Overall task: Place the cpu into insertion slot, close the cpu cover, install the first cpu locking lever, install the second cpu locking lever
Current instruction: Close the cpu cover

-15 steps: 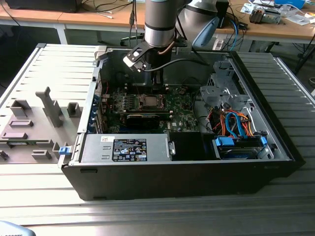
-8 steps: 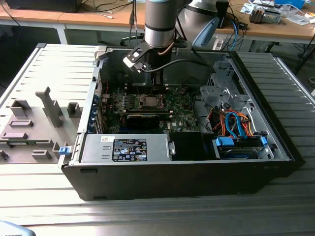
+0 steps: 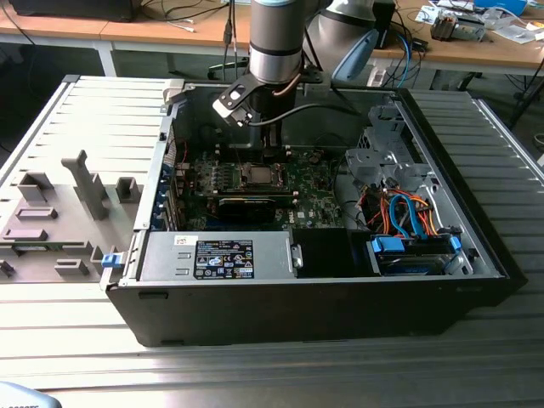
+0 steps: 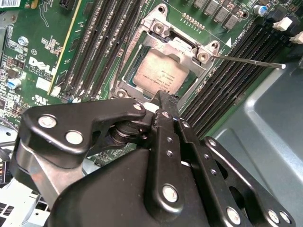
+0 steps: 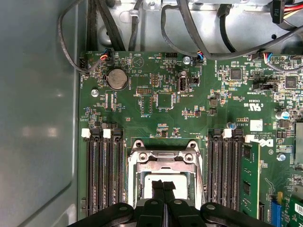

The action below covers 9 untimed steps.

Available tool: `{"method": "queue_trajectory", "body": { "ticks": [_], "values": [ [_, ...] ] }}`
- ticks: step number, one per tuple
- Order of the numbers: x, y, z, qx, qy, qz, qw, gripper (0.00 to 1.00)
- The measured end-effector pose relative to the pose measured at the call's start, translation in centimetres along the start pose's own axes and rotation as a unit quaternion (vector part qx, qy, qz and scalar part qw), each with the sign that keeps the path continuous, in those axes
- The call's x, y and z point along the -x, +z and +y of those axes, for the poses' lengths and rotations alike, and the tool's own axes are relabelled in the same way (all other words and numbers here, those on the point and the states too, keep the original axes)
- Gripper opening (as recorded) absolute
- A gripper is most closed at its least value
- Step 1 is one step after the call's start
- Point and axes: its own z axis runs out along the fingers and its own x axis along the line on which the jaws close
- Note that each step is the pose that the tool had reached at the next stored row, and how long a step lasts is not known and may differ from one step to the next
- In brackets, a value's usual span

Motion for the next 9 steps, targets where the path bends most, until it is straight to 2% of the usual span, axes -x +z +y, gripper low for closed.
{"method": "queue_trajectory", "body": {
  "ticks": [9],
  "values": [
    [0.0, 0.23, -0.01, 0.0, 0.0, 0.0, 1.0, 0.11]
  ]
}}
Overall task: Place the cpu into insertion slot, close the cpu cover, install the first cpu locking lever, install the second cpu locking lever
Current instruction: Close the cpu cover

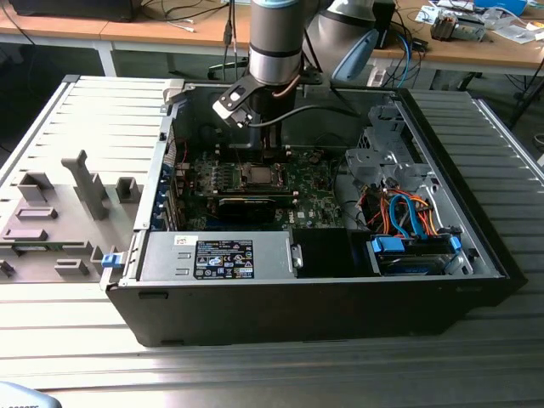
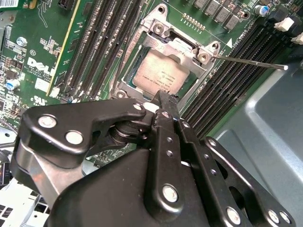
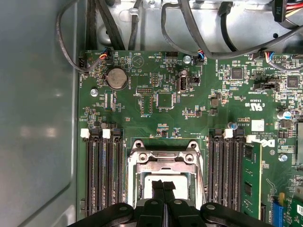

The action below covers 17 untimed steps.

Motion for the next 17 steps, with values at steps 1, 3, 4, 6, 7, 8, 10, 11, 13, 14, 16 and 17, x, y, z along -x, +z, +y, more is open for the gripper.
{"method": "queue_trajectory", "body": {
  "ticks": [1, 3, 4, 6, 7, 8, 10, 11, 13, 14, 16, 17],
  "values": [
    [0.0, 0.03, -0.01, 0.0, 0.0, 0.0, 1.0, 0.11],
    [0.0, 0.07, -0.01, 0.0, 0.0, 0.0, 1.0, 0.11],
    [0.0, 0.11, -0.03, 0.0, 0.0, 0.0, 1.0, 0.11],
    [0.0, 0.16, -0.04, 0.0, 0.0, 0.0001, 1.0, 0.11],
    [-0.01, 0.23, -0.06, 0.0001, 0.0, 0.0001, 1.0, 0.11],
    [-0.01, 0.26, -0.1, 0.0, 0.0, 0.0, 1.0, 0.11],
    [-0.01, 0.36, -0.37, 0.0, 0.0, 0.0, 1.0, 0.11],
    [-0.02, 0.42, -0.48, 0.0, 0.0, 0.0, 1.0, 0.11],
    [-0.02, 0.54, -0.66, 0.0, 0.0, 0.0, 1.0, 0.11],
    [-0.02, 0.58, -0.69, 0.0, 0.0, 0.0, 1.0, 0.11],
    [-0.02, 0.64, -0.75, 0.0, 0.0, 0.0, 1.0, 0.11],
    [-0.02, 0.66, -0.78, 0.0, 0.0, 0.0, 1.0, 0.11]
  ]
}}
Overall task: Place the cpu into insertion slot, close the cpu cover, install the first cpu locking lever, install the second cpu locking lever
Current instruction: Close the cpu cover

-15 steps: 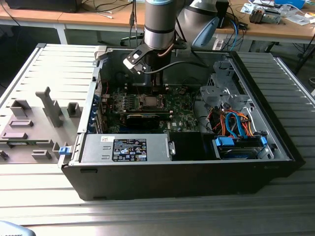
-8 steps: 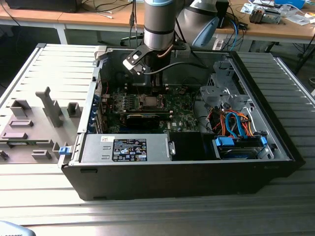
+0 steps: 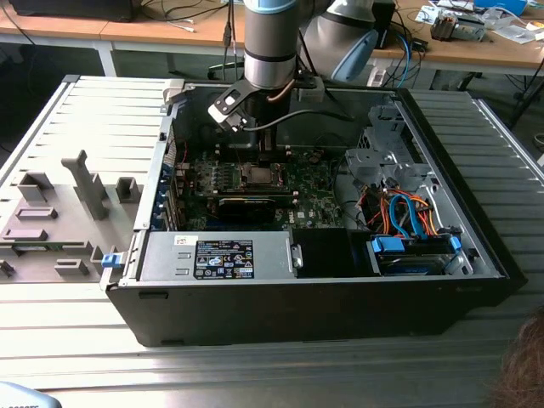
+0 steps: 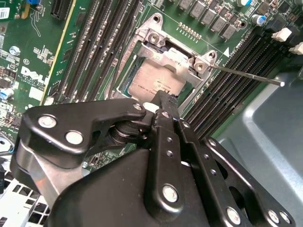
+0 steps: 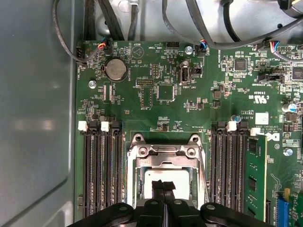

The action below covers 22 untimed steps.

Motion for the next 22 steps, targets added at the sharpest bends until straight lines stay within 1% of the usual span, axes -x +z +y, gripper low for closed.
{"method": "queue_trajectory", "body": {
  "ticks": [11, 18, 22],
  "values": [
    [-0.02, 0.36, -0.45, 0.0, 0.0, 0.0, 1.0, 0.11],
    [-0.03, 0.52, -0.63, 0.0, 0.0, 0.0, 1.0, 0.11],
    [-0.04, 0.66, -0.85, 0.0001, 0.0, 0.0001, 1.0, 0.11]
  ]
}}
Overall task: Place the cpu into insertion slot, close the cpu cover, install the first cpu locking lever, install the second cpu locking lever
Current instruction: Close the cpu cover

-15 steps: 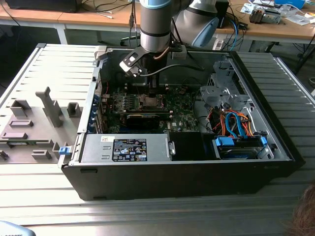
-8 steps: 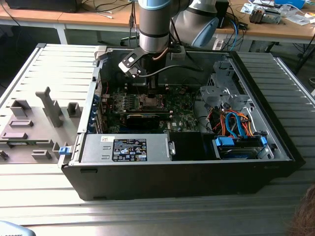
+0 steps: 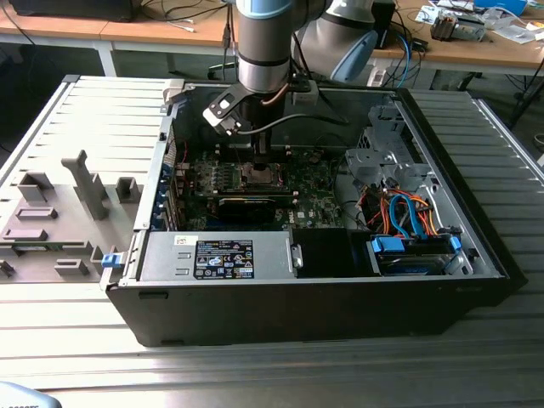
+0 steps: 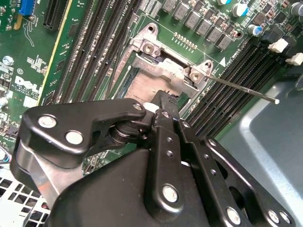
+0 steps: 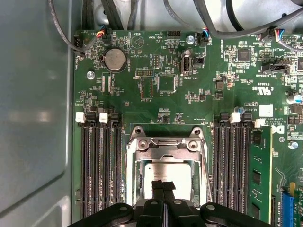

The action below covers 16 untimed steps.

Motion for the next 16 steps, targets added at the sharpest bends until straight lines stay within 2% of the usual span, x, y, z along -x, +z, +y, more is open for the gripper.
{"method": "queue_trajectory", "body": {
  "ticks": [3, 11, 16],
  "values": [
    [0.0, 0.18, -0.21, -0.0001, 0.0, 0.0, 1.0, 0.11],
    [-0.04, 0.86, -1.3, -0.0001, 0.0, -0.0001, 1.0, 0.11],
    [-0.04, 1.11, -1.55, -0.0002, 0.0, -0.0002, 1.0, 0.11]
  ]
}}
